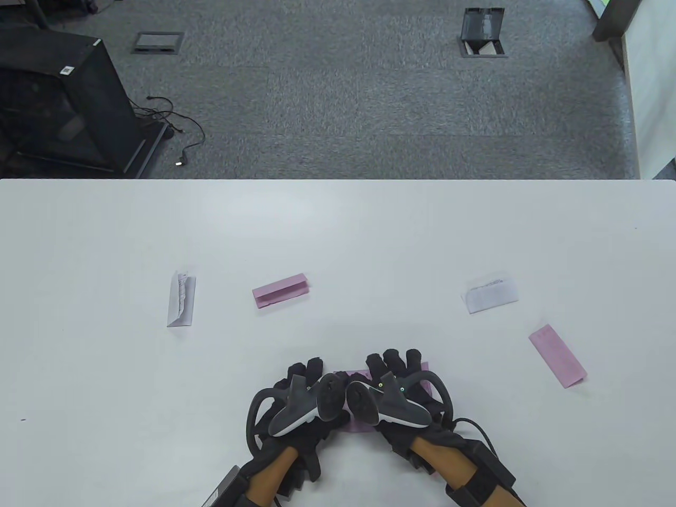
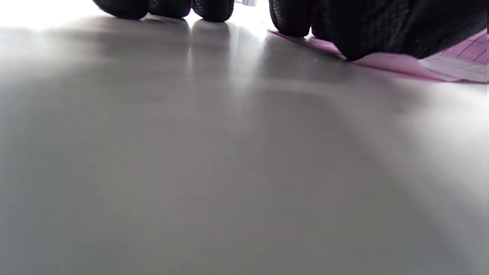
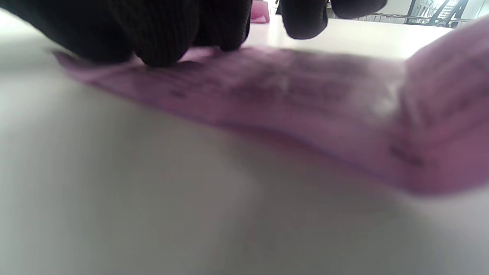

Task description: Unfold folded invoices and stack

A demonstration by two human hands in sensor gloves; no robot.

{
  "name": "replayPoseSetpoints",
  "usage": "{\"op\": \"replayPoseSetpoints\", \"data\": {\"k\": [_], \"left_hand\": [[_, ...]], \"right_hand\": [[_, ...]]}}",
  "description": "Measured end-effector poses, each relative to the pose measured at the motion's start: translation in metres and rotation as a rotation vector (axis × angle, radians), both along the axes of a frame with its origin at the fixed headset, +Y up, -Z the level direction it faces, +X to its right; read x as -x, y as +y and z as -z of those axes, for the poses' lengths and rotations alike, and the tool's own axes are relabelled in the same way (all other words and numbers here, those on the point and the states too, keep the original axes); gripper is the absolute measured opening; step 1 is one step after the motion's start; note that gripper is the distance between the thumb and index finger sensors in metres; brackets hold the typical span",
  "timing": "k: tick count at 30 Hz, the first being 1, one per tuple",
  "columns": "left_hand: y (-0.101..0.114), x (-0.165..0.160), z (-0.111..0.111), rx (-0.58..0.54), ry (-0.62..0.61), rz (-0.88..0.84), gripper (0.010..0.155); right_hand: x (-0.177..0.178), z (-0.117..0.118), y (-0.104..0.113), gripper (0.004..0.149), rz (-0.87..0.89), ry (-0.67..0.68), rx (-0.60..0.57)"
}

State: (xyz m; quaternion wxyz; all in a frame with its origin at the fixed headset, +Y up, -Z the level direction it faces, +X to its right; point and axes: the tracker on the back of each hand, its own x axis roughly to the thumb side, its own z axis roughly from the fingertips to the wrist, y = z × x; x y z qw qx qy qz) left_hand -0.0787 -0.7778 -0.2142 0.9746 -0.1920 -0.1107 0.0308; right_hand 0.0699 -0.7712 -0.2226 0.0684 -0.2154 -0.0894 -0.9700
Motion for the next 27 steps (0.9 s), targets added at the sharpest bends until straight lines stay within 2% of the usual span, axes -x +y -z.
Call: {"op": "replayPoseSetpoints", "data": {"k": [5,12,16,23,27], "left_hand": [[0.000,0.000,0.000,0.007,0.000,0.001,0.073],[-0.001,0.002,-0.001,0.030,-0.005,0.009,0.072],[-0.001,0.002,-0.001,0.042,-0.007,0.012,0.072],[-0.002,0.002,-0.002,0.051,-0.005,0.013,0.072],[-0.002,0.003,-0.001,0.055,-0.007,0.006,0.072]], "right_hand": [[-0.018,0.001,-0.001,0.062,0.024,-0.053,0.014],[-0.076,0.004,0.000,0.061,-0.006,-0.163,0.028],[-0.105,0.001,-0.003,0.061,0.055,-0.231,0.049],[-0.109,0.002,-0.003,0.062,0.078,-0.240,0.064],[-0.105,0.000,0.012,0.064,0.203,-0.234,-0.043]]}}
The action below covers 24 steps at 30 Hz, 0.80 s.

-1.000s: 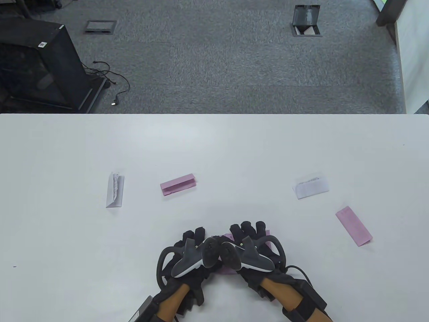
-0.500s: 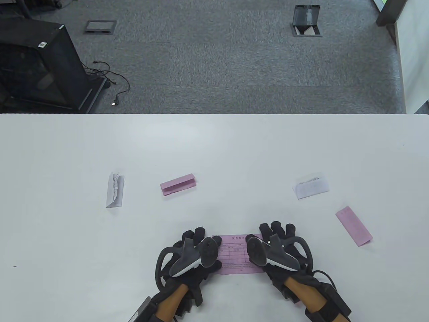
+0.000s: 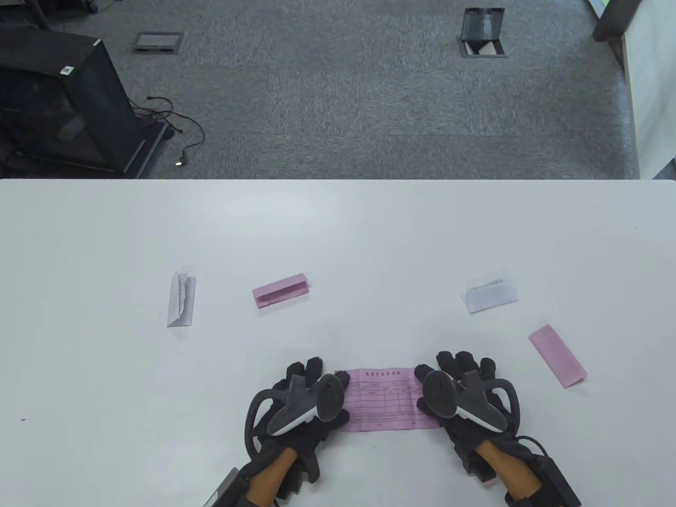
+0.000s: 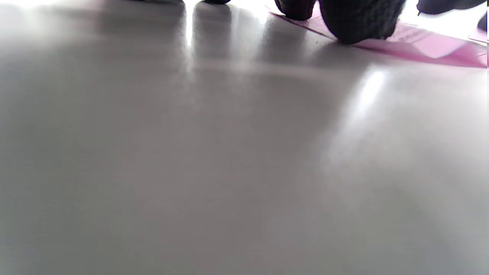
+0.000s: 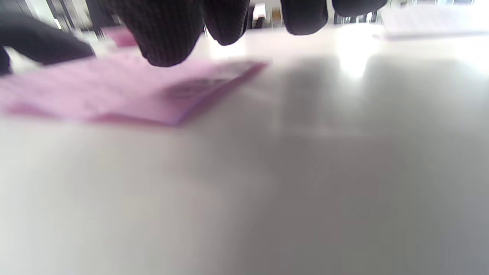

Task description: Unfold folded invoices and stack

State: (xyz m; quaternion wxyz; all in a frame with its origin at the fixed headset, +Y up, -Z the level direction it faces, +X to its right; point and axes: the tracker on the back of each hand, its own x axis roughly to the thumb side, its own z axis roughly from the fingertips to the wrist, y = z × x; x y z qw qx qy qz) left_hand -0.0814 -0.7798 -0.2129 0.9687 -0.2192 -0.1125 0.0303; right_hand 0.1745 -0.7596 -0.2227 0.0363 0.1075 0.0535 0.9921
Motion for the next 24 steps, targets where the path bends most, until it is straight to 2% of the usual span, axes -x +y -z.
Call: {"op": "replayPoseSetpoints", "data": {"k": [3,6,11,14,18,24], "left_hand": [[0.000,0.000,0.000,0.001,-0.002,-0.001,0.072],[-0.001,-0.001,0.000,0.009,-0.003,-0.005,0.072],[-0.002,-0.001,0.000,0.025,-0.002,-0.016,0.072],[-0.003,0.000,0.000,0.037,-0.004,-0.021,0.072],[-0.003,0.000,0.000,0.040,-0.003,-0.023,0.072],[-0.003,0.000,0.000,0.044,-0.003,-0.022,0.072]], "right_hand": [[0.014,-0.002,0.013,0.063,0.077,0.027,-0.018],[0.042,-0.002,0.017,0.062,0.062,0.096,0.017],[0.089,0.001,0.001,0.064,-0.037,0.180,0.119],[0.102,0.001,-0.012,0.067,-0.106,0.196,0.144],[0.099,0.001,-0.018,0.067,-0.095,0.202,0.120],[0.083,0.001,-0.015,0.065,-0.140,0.174,0.124]]}}
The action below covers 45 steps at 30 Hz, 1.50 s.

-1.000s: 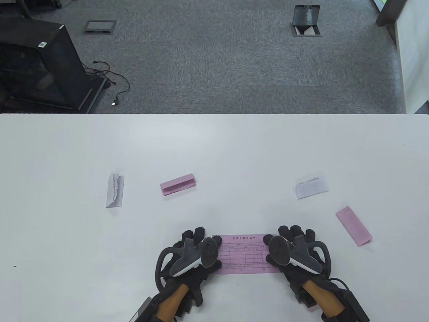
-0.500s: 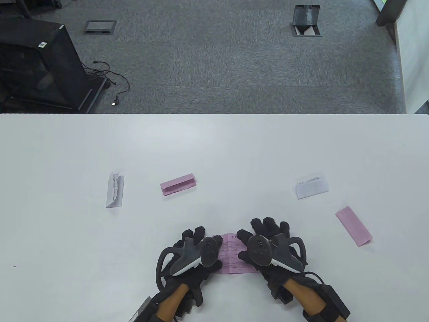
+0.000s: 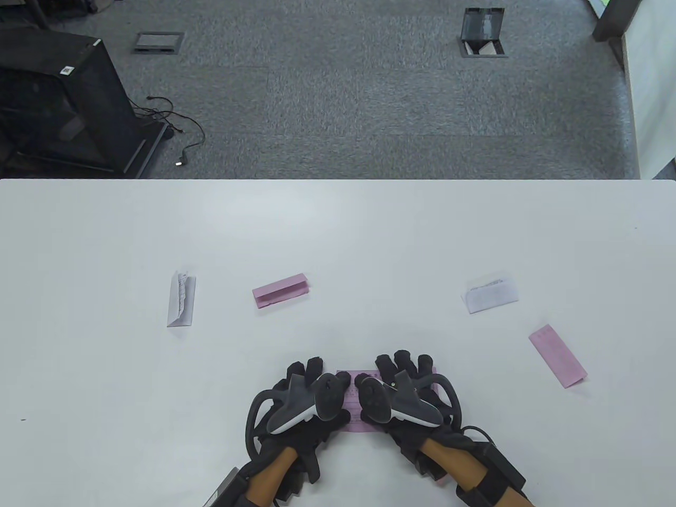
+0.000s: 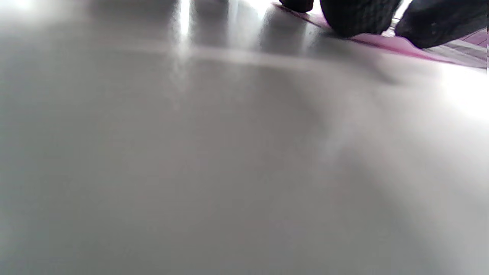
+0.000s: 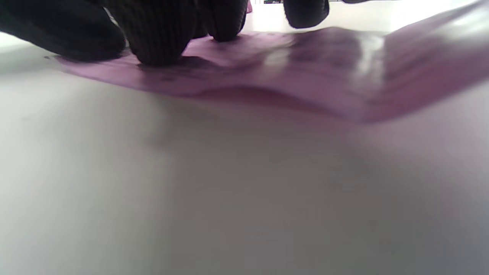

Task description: Unfold folded invoices and stack

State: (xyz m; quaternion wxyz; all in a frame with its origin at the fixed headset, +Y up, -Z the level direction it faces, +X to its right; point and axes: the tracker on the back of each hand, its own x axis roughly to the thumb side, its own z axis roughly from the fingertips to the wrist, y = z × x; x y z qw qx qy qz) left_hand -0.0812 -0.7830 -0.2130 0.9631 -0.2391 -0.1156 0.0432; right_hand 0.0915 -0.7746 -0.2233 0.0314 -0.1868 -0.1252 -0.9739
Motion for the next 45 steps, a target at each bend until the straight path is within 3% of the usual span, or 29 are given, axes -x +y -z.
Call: {"op": "replayPoseSetpoints", "data": {"k": [9,12,19,25,28,30,32,35,45], "left_hand": [[0.000,0.000,0.000,0.000,-0.001,0.003,0.072],[0.000,-0.002,-0.001,0.000,-0.005,0.004,0.072],[-0.001,-0.002,-0.002,0.002,0.004,0.002,0.072],[-0.001,-0.001,-0.002,-0.003,0.008,0.005,0.075],[-0.001,-0.001,-0.002,-0.008,0.005,0.008,0.075],[-0.001,-0.001,-0.002,-0.005,0.005,0.009,0.075],[-0.001,-0.001,-0.002,-0.003,0.007,0.007,0.075],[-0.001,-0.002,-0.003,-0.004,0.004,0.009,0.075],[-0.002,-0.002,-0.003,0.002,0.002,0.005,0.075]], "right_hand": [[-0.064,-0.004,0.002,0.065,-0.031,-0.116,-0.010],[-0.084,-0.005,-0.002,0.065,0.038,-0.174,0.014],[-0.087,-0.003,-0.003,0.065,0.076,-0.182,0.034],[-0.099,0.001,-0.005,0.070,0.220,-0.221,0.096],[-0.109,0.002,-0.002,0.077,0.286,-0.326,0.123],[-0.113,0.002,0.000,0.081,0.253,-0.390,0.080],[-0.113,0.002,-0.002,0.085,0.156,-0.387,0.081],[-0.106,-0.003,-0.002,0.089,0.143,-0.360,0.067],[-0.095,-0.008,0.006,0.063,0.522,-0.437,0.067]]}}
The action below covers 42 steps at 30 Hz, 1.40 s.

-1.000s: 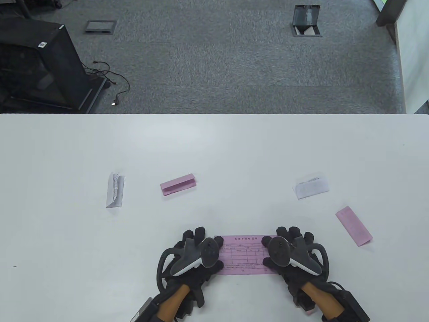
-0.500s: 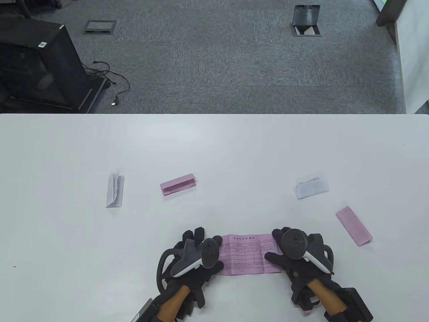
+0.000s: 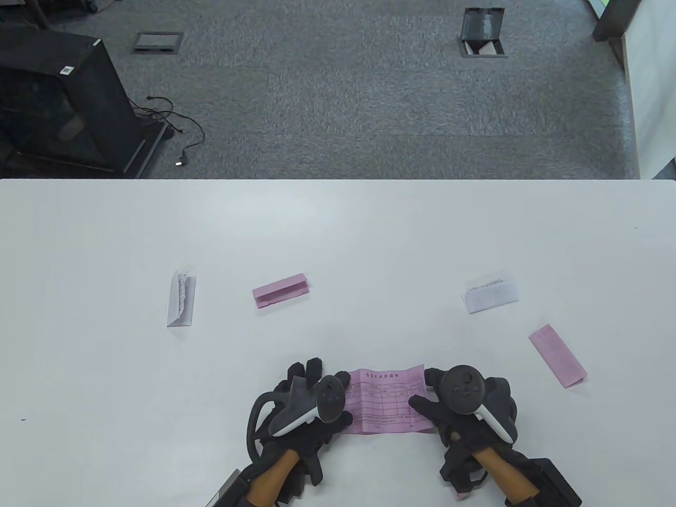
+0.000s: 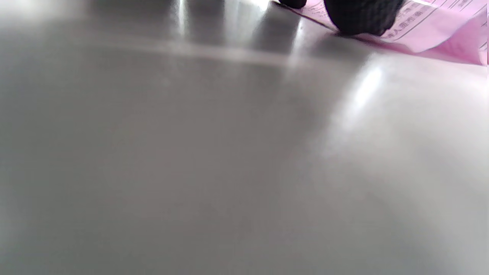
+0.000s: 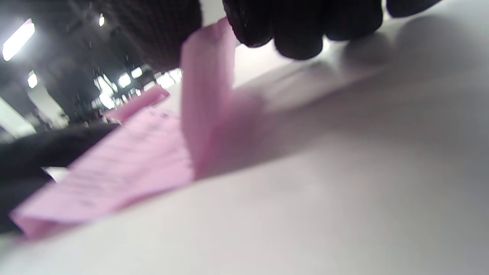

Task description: Unfold folded invoices and stack

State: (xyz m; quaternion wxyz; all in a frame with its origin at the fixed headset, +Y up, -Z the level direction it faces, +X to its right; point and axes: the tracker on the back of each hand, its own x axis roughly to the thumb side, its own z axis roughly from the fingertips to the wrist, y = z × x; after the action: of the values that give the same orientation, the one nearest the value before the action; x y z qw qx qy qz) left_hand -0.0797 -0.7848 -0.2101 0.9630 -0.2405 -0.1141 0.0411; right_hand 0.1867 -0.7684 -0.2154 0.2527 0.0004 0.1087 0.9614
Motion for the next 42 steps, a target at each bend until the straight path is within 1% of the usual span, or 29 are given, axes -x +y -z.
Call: {"op": "replayPoseSetpoints", "data": {"k": [4,5,9,14,15,18,19,20,22,24,25,27,28,29,31,32,34,36,38,40,42], "left_hand": [[0.000,0.000,0.000,0.000,0.000,-0.001,0.075],[0.000,0.000,0.000,-0.001,0.000,0.000,0.075],[0.000,0.000,0.000,-0.003,0.003,-0.004,0.075],[0.002,0.003,0.002,-0.014,0.034,-0.065,0.077],[0.004,0.006,0.003,-0.022,0.057,-0.109,0.077],[0.010,0.015,0.006,-0.027,0.115,-0.260,0.082],[0.014,0.020,0.007,-0.037,0.139,-0.328,0.086],[0.016,0.023,0.007,-0.042,0.144,-0.374,0.090],[0.022,0.031,0.007,-0.035,0.153,-0.551,0.098],[0.024,0.037,0.010,0.010,0.132,-0.702,0.106],[0.024,0.040,0.011,0.061,0.120,-0.806,0.110],[0.021,0.044,0.012,0.114,0.113,-0.981,0.113],[0.020,0.045,0.012,0.118,0.114,-1.064,0.113],[0.019,0.045,0.012,0.114,0.107,-1.109,0.113],[0.019,0.043,0.012,0.102,0.087,-1.179,0.110],[0.020,0.042,0.011,0.083,0.092,-1.190,0.105],[0.025,0.040,0.011,0.001,0.105,-1.186,0.088],[0.028,0.039,0.009,-0.062,0.124,-1.179,0.066],[0.028,0.037,0.008,-0.111,0.164,-1.220,0.046],[0.027,0.038,0.008,-0.125,0.195,-1.261,0.041],[0.026,0.041,0.008,-0.154,0.231,-1.236,0.041]], "right_hand": [[-0.002,0.003,-0.001,0.044,0.080,-0.082,-0.017],[-0.004,0.003,-0.001,0.042,0.087,-0.096,-0.023],[-0.017,0.008,0.001,0.040,0.116,-0.132,-0.032],[-0.022,0.007,0.011,0.039,0.243,-0.096,-0.095],[-0.022,0.006,0.017,0.039,0.262,-0.096,-0.107],[-0.018,0.003,0.033,0.039,0.350,-0.040,-0.177],[-0.017,0.001,0.040,0.039,0.410,0.007,-0.206],[-0.016,-0.001,0.045,0.039,0.439,0.024,-0.219],[-0.015,-0.005,0.059,0.038,0.526,0.073,-0.274],[-0.015,-0.009,0.069,0.038,0.576,0.098,-0.319],[-0.015,-0.010,0.073,0.038,0.597,0.110,-0.344],[-0.017,-0.013,0.077,0.038,0.621,0.111,-0.383],[-0.019,-0.013,0.077,0.038,0.632,0.113,-0.391],[-0.019,-0.013,0.077,0.038,0.641,0.108,-0.395],[-0.021,-0.011,0.073,0.038,0.677,0.095,-0.384],[-0.021,-0.010,0.071,0.038,0.692,0.082,-0.380],[-0.023,-0.009,0.066,0.039,0.710,0.040,-0.358],[-0.025,-0.008,0.062,0.039,0.728,0.026,-0.331],[-0.026,-0.007,0.059,0.039,0.746,0.016,-0.298],[-0.027,-0.005,0.057,0.039,0.733,0.005,-0.294],[-0.031,-0.003,0.055,0.039,0.677,-0.021,-0.305]]}}
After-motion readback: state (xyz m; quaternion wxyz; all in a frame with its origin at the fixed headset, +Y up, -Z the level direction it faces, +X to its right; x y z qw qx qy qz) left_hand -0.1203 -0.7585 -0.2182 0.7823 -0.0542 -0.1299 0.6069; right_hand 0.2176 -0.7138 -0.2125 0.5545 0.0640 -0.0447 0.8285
